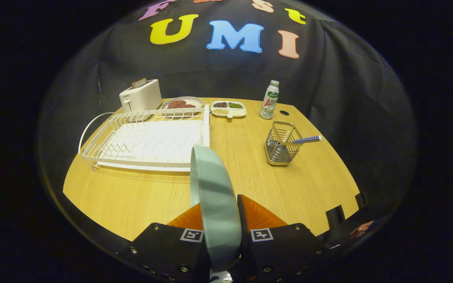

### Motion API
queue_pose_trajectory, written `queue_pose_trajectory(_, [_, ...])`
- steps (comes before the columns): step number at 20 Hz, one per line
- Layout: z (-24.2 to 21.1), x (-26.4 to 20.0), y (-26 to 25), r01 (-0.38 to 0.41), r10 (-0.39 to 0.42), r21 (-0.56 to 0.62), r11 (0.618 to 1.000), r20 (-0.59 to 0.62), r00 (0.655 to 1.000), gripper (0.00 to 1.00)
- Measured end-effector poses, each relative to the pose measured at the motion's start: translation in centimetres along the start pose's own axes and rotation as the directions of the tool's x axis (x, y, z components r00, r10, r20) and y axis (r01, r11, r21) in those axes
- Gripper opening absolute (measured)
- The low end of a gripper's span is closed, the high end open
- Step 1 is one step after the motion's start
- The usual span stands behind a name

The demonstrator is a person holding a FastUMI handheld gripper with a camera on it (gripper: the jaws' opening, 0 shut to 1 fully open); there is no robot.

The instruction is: Take the plate from the dish rack, then take the spoon from the basket and place it into the plate.

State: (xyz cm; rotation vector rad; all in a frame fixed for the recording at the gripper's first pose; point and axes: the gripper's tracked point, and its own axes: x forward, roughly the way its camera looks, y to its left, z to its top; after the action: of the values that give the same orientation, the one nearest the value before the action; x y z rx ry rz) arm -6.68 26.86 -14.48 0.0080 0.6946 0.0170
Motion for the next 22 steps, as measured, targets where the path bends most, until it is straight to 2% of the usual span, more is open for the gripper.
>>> queue_pose_trajectory(5, [-1.0,1.3,1.5,-0.091,0.094,0.065,0.994,-0.038,0.995,0.31])
queue_pose_trajectory(9, [-2.4,1.9,2.8,-0.148,0.155,0.094,0.985,-0.070,0.985,0.40])
queue_pose_trajectory(16, [-3.1,2.6,3.1,-0.154,0.162,0.101,0.983,-0.077,0.984,0.44])
queue_pose_trajectory(18, [-3.8,2.9,2.0,-0.104,0.109,0.047,0.993,-0.104,0.989,0.58])
queue_pose_trajectory(19, [-4.0,3.1,1.9,-0.100,0.102,0.030,0.995,-0.103,0.989,0.76])
queue_pose_trajectory(22, [-3.9,3.1,2.4,-0.118,0.117,-0.003,0.993,-0.088,0.989,0.76])
